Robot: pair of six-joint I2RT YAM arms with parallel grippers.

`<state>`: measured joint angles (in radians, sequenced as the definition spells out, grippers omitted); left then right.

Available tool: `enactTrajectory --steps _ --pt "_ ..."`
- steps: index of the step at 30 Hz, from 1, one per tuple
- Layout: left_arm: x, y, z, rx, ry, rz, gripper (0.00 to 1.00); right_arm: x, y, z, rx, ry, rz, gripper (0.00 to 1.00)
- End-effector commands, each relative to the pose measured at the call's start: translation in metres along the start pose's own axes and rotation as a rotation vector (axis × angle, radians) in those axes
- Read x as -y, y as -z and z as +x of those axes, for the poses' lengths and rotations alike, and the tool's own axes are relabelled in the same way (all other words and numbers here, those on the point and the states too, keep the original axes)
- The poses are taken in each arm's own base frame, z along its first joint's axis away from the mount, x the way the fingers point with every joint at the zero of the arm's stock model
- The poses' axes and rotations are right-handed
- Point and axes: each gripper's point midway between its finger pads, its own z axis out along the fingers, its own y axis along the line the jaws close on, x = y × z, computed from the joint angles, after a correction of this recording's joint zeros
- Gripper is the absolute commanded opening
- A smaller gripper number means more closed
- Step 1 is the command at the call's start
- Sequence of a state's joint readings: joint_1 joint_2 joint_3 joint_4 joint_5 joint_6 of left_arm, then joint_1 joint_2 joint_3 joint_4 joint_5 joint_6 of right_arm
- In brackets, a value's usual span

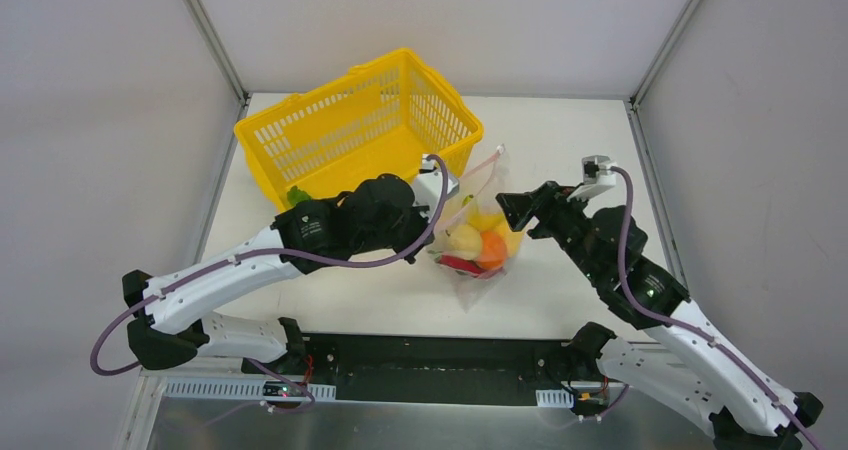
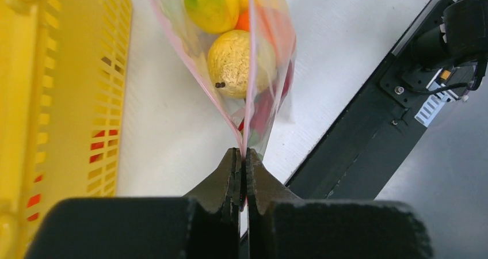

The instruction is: Place the food in the zip-top bag and seal the zipper

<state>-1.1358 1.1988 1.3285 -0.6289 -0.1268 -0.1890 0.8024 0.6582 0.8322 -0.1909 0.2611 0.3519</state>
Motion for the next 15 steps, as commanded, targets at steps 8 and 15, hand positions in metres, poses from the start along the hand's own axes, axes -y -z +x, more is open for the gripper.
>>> enactTrajectory --steps 8,15 --pt "-0.034 0.027 -0.002 -0.021 -0.132 -0.038 0.0 0.045 0.013 -0.014 0.076 0.147 0.189 0.68" --pt "-0.049 0.026 -0.007 -0.013 -0.149 -0.105 0.0 0.047 -0.001 0.029 -0.158 0.11 0.145 0.68"
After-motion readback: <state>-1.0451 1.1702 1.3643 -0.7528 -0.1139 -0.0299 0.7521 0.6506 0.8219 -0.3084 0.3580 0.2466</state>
